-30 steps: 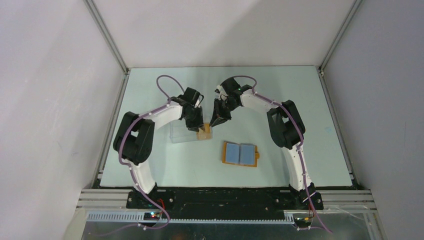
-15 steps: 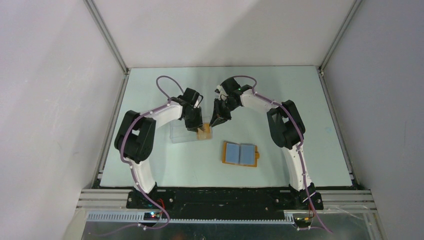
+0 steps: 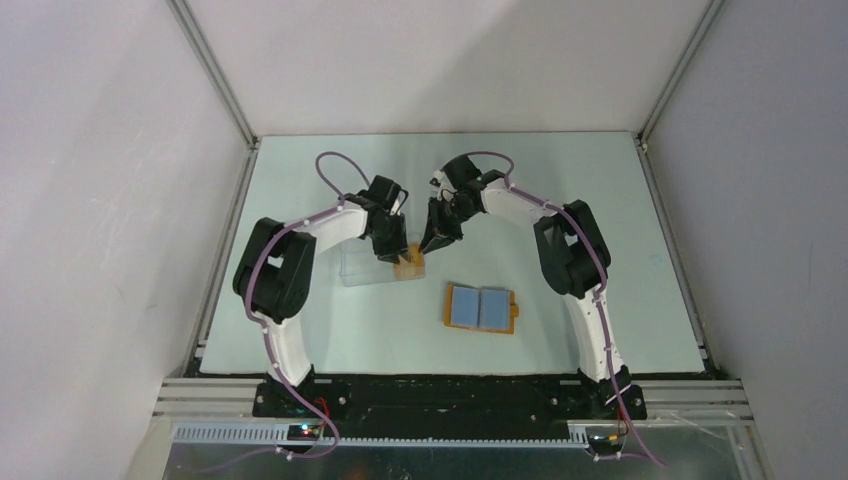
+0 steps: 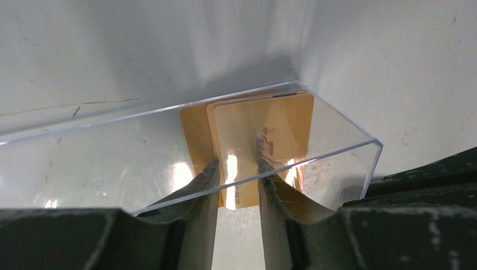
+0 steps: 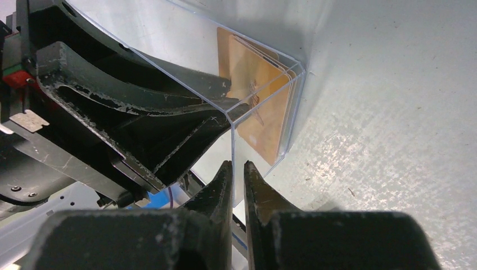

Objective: Put the credit cards into the card holder
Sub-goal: Pick up the credit card from the storage box.

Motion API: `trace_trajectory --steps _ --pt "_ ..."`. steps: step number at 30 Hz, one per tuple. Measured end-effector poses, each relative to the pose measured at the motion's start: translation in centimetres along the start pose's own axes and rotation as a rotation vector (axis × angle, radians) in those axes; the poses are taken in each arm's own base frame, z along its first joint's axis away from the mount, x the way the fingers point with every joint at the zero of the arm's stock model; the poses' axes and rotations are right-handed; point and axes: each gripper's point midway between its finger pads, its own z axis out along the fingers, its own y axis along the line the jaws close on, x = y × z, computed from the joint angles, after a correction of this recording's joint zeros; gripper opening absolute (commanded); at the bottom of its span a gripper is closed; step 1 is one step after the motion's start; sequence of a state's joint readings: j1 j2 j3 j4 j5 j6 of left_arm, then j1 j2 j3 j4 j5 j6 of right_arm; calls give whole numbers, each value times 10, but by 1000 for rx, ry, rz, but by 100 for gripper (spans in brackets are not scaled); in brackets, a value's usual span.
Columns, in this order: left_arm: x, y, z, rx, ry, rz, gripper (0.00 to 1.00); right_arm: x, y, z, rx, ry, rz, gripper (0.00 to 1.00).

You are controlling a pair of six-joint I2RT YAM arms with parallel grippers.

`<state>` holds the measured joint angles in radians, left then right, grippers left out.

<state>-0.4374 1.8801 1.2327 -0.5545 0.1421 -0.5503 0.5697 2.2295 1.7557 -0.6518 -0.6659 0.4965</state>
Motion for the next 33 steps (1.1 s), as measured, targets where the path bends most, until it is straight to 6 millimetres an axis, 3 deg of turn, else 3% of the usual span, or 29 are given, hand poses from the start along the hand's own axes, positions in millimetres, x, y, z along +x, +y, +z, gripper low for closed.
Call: trace_trajectory --steps 27,33 --pt "0 -8 -2 7 4 4 29 0 -1 0 -12 3 2 3" --pt "-4 -37 -14 108 -26 22 28 2 0 1 -23 10 1 3"
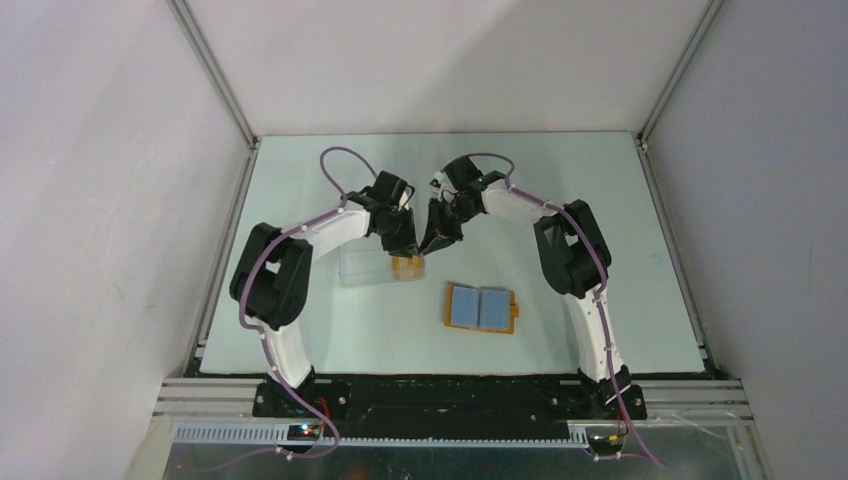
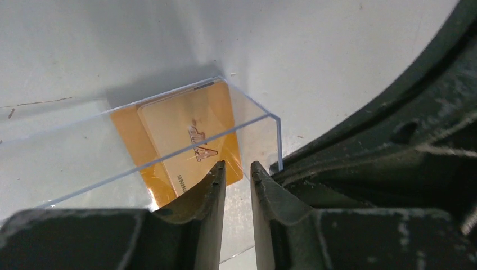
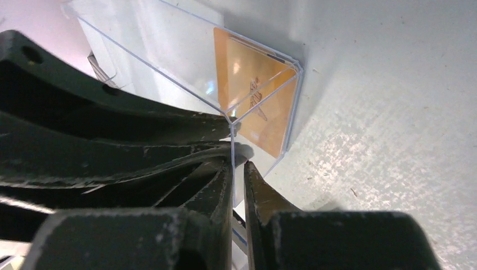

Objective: Put the credit cards into the card holder
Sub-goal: Pick up the credit card from the storage box.

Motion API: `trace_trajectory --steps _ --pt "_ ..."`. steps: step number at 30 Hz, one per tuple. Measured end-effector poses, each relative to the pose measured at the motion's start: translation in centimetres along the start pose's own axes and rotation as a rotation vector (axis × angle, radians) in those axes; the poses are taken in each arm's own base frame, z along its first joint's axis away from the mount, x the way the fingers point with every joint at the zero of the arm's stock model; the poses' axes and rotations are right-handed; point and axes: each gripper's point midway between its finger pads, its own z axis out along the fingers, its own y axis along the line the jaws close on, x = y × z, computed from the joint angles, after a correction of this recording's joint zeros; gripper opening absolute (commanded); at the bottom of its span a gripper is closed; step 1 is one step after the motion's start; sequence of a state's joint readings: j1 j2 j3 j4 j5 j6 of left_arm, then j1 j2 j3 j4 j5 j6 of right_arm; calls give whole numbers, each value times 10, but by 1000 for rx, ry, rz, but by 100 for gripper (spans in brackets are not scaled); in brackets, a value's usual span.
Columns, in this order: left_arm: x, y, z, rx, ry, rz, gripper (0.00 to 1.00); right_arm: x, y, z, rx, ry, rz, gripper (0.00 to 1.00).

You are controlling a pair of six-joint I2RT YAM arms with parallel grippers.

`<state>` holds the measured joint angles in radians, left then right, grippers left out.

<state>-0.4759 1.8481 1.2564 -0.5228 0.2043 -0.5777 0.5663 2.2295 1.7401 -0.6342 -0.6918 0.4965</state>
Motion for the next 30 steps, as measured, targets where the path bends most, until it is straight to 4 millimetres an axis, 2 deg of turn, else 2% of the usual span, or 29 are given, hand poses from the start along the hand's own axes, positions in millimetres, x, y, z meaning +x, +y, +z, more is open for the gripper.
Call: trace_trajectory --steps 7,18,30 --pt "-2 -1 -7 7 -21 0 33 0 -1 -1 -3 3 4 4" --pt "5 27 -3 -62 -26 -38 35 0 0 0 -5 2 1 4" --pt "6 36 6 -92 -15 -46 37 1 1 1 -9 3 -2 4"
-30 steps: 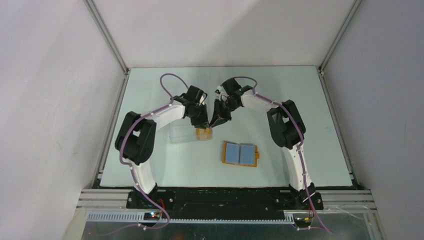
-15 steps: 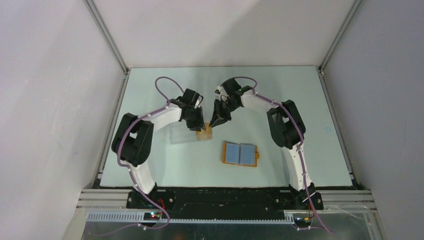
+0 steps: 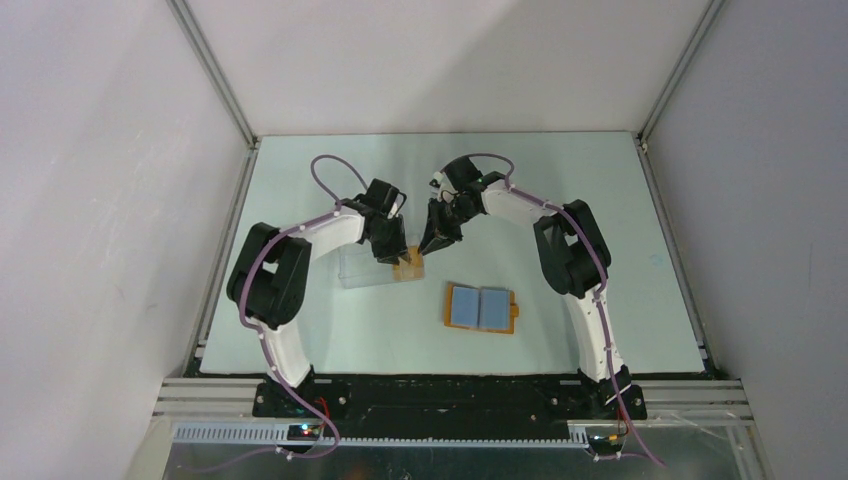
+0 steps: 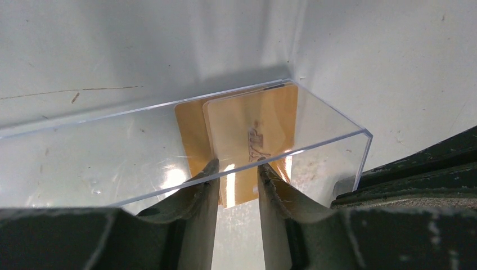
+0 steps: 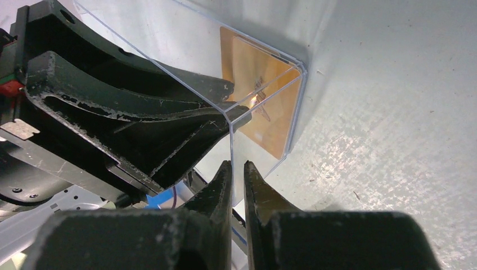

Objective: Put the credit cards into the card holder
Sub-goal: Pick up the credit card from the storage box.

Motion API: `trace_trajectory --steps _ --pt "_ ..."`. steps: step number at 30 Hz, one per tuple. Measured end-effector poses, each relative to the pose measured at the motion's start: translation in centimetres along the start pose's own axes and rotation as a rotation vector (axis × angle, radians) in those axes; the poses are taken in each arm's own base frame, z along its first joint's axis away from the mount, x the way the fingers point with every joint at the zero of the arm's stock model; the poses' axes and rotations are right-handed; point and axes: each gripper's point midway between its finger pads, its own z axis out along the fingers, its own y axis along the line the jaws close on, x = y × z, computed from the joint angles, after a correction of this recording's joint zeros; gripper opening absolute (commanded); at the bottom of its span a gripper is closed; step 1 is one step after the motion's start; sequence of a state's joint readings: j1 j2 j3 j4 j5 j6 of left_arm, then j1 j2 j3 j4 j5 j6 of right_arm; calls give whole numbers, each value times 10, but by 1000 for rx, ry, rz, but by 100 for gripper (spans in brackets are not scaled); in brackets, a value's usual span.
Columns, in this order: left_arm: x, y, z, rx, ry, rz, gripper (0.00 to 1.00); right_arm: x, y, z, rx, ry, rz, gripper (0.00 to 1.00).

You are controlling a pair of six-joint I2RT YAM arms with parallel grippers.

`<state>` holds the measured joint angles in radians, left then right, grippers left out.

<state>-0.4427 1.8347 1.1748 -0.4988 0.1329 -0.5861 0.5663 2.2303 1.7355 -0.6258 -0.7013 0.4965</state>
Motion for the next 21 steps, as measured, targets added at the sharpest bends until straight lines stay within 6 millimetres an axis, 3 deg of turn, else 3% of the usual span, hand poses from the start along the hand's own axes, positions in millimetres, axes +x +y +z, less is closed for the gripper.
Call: trace_trajectory --steps 9,21 --pt "0 2 2 -7 -1 0 41 0 0 0 -2 1 0 4" --pt "2 3 3 -20 11 3 19 0 0 0 -3 1 0 4"
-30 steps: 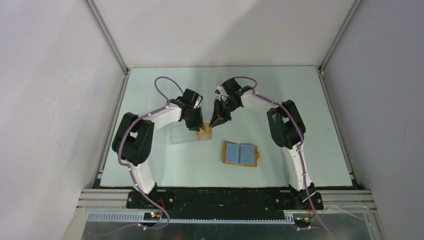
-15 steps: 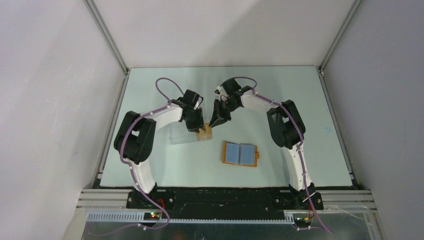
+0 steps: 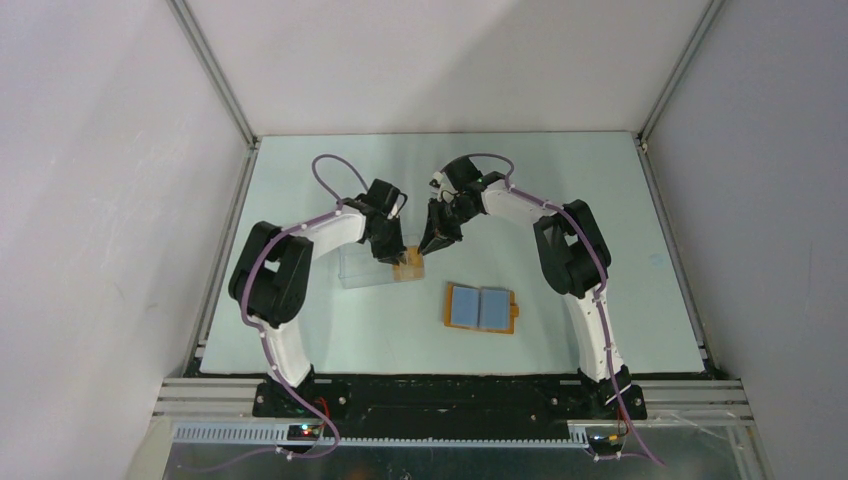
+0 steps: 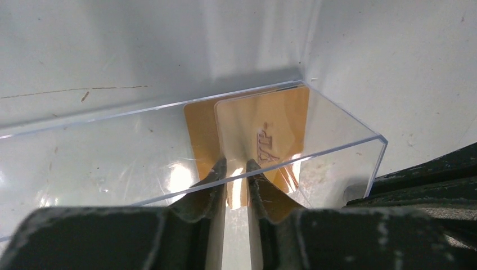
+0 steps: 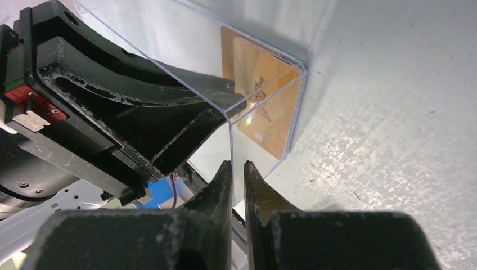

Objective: Put the credit cards into the card holder
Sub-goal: Pick up the credit card from the storage box.

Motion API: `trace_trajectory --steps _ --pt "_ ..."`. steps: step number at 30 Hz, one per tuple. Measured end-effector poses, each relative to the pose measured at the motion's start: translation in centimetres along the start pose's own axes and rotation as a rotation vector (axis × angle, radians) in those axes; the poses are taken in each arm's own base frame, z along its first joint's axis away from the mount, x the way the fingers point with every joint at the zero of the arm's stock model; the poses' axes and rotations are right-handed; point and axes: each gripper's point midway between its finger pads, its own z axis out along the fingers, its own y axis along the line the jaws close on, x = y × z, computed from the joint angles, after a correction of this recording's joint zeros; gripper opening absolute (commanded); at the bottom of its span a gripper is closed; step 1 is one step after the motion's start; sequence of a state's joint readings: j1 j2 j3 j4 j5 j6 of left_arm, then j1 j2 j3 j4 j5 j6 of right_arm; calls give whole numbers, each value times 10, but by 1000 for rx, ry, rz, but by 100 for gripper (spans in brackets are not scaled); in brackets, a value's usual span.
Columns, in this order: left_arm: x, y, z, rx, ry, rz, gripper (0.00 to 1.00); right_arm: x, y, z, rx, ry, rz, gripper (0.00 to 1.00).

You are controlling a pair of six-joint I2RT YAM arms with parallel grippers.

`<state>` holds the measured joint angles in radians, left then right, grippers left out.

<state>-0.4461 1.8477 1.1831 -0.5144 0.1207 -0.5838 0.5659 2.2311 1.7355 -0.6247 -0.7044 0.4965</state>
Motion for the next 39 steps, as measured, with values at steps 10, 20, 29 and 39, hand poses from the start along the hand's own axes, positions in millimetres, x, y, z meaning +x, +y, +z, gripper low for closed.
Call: trace_trajectory --steps 10,20,29,39 --pt "3 -6 -6 -7 -6 29 11 1 0 0 0 6 5 4" --pt "1 -32 -18 69 -32 67 28 3 1 1 -6 13 5 4" --pt "3 -6 -18 -63 -39 61 39 3 1 1 -6 13 5 4" --pt "13 7 -4 -127 18 58 32 3 1 1 -8 13 3 4"
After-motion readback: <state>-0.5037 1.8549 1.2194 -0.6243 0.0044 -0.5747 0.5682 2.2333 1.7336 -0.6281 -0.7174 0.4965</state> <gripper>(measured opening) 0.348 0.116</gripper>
